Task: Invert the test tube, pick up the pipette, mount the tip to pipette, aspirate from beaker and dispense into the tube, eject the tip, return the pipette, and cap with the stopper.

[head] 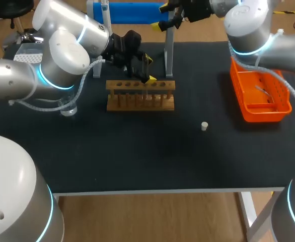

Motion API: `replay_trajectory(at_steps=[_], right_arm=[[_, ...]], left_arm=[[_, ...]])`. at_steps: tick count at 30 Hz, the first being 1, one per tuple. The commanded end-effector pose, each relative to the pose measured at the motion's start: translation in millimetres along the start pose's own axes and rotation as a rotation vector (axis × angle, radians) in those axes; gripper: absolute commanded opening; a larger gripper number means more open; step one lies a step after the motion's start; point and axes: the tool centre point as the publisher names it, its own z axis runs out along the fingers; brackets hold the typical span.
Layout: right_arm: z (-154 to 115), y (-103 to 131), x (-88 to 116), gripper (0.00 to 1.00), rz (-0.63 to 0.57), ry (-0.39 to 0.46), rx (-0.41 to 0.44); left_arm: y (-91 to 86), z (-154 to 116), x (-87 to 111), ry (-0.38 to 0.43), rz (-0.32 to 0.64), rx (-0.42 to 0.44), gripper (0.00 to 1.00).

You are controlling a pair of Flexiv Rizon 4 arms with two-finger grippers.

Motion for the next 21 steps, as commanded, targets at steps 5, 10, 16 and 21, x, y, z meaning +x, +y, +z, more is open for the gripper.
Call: replay_trajectory(at_steps=[5, 10, 16, 21], right_arm=[[-74, -43, 44, 1.0, 0.018, -0.02, 0.009], [-111, -76, 72, 1.0, 0.035, -0.038, 0.023], [-144, -112, 98, 1.0, 0.057, -0.074, 0.036], [-161, -135, 116, 1.0, 0.063, -0.11, 0.029]], left_arm=[[0.2, 0, -1.4, 0.003, 0.001, -0.001, 1.0], [0.2, 0, -1.4, 0.003, 0.001, -0.001, 1.0], [0.2, 0, -1.4, 0.003, 0.001, -0.001, 1.0], [0.2, 0, -1.4, 0.003, 0.001, -0.001, 1.0]])
